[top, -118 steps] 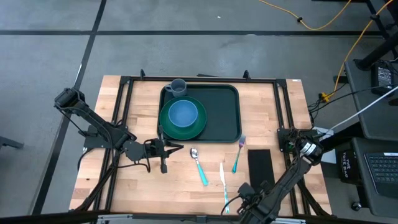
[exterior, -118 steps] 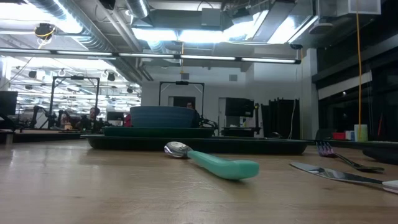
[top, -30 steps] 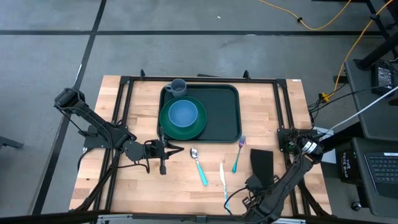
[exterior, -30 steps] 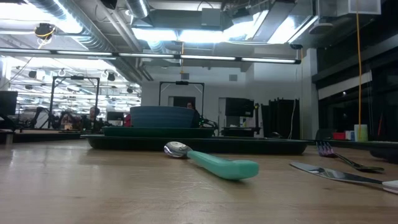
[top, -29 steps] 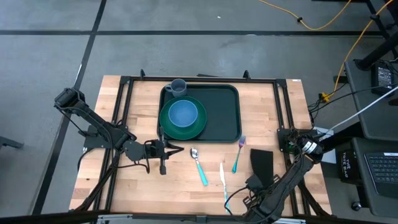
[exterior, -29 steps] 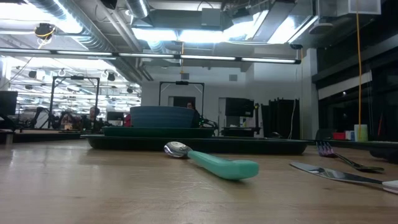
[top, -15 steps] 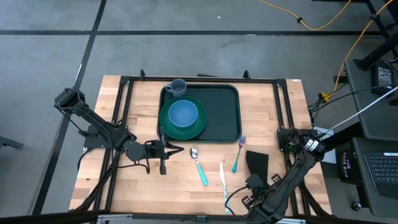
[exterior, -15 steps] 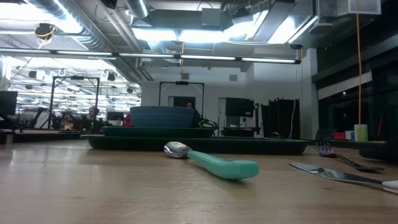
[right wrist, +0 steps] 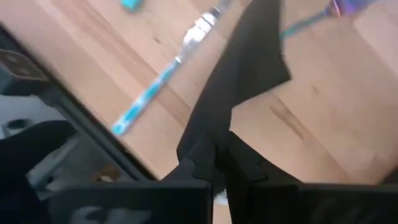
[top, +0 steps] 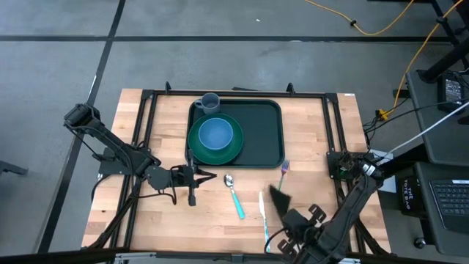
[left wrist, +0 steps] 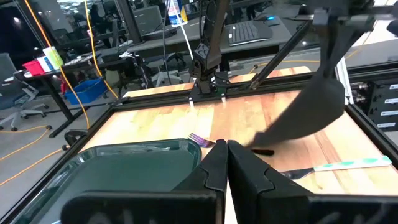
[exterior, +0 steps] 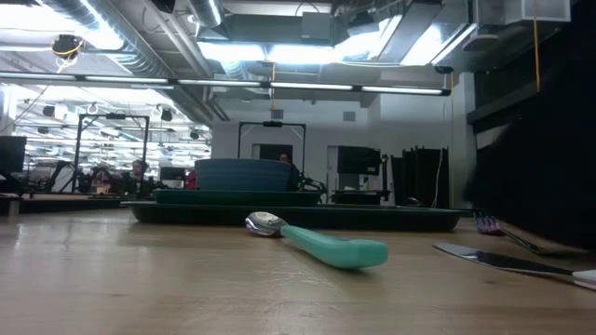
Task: Set up tray
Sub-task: Put the black napkin to the right of the green plate on the black serving tray
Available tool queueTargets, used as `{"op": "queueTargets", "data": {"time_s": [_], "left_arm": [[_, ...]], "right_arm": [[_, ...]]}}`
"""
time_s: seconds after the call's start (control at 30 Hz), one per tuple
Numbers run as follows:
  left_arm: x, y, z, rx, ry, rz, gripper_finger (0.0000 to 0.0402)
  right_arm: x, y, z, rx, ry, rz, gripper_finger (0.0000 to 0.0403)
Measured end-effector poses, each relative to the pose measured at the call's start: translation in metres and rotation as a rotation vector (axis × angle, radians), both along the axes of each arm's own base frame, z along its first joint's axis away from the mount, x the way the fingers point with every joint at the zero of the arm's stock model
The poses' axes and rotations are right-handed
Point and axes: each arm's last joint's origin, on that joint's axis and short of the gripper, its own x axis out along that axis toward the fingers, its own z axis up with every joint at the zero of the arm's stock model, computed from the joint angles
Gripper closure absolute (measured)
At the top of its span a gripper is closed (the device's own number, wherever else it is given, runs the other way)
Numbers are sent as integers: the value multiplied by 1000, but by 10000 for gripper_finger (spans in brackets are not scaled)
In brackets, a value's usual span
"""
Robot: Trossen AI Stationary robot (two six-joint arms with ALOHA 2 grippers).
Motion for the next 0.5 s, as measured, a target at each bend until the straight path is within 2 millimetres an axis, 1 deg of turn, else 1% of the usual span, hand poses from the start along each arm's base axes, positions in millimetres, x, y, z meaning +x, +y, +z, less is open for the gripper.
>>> {"op": "queueTargets", "data": {"time_s": [0.17,0.27,0.5], "left_arm": [[0,0,0,-1,0,0,396],[0,0,0,0,0,0,396],[0,0,0,-4,-5,0,396]], "right_arm": [[4,-1,15,-40,-77,102,387],[3,-4,23,-57,-112,137,387],[-2,-23,53,-165,-250,237,387]]}}
